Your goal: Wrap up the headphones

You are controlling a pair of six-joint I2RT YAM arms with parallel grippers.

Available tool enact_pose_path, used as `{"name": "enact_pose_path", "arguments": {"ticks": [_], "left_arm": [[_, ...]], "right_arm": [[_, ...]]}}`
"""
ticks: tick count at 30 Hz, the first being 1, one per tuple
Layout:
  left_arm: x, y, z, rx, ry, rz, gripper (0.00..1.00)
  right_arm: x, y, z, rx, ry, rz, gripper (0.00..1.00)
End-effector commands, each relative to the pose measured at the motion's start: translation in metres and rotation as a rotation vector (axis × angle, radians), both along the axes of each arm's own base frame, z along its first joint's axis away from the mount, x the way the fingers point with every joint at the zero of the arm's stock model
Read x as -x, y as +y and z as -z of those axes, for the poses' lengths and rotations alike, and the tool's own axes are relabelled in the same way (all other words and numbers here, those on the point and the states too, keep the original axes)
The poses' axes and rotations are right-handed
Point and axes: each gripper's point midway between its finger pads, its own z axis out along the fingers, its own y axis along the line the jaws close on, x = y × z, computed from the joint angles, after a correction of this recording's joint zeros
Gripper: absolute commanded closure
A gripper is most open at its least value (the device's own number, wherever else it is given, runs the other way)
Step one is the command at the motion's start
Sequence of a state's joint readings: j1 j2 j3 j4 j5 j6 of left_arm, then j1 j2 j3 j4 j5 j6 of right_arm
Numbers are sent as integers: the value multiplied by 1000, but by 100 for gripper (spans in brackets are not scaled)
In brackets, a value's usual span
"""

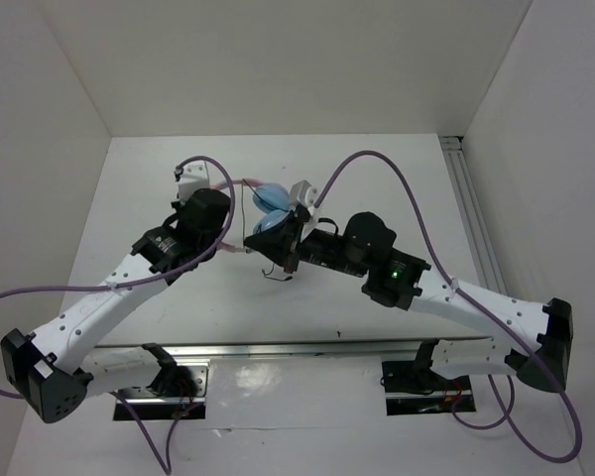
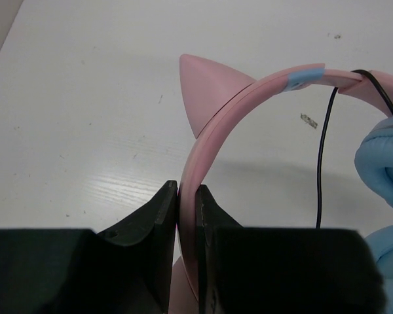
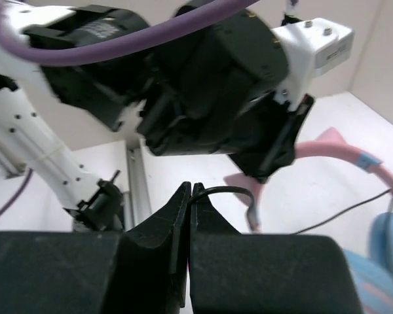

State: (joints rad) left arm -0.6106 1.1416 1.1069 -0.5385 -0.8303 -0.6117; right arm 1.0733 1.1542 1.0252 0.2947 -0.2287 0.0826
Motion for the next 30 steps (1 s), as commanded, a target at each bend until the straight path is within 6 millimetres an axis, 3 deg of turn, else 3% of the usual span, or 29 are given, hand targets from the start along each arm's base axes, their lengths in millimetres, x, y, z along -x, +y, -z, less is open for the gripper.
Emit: {"name": "enact_pose_path", "arguments": {"ticks": [1, 2, 3, 5, 13, 19, 23, 26, 30], "left_arm": [[3, -10, -30, -53, -74, 89, 100], [7, -17, -32, -95, -75, 151, 100], [8, -25, -32, -103, -70, 202, 100], [14, -36, -36, -136, -67, 275, 100], [37, -46, -36, -325, 49, 397, 100], [59, -33, -64, -356, 52, 410, 100], [68, -7, -84, -428, 34, 312, 100], [68, 11, -90, -509, 33, 228, 100], [69, 19, -95, -539, 18, 195, 100]], "right_arm": [[-13, -17, -14, 94, -81, 114, 100], [-17, -21, -6, 145, -89, 133, 100], [-18, -23, -13, 150, -99, 145, 100], [-28, -33, -7, 216, -98, 209, 100], [-57, -70, -17, 319, -151, 432, 100], [-69, -96, -9, 347, -166, 562, 100], [-73, -102, -7, 348, -180, 599, 100], [-72, -106, -7, 367, -175, 605, 100], [-80, -116, -10, 376, -148, 680, 100]]}}
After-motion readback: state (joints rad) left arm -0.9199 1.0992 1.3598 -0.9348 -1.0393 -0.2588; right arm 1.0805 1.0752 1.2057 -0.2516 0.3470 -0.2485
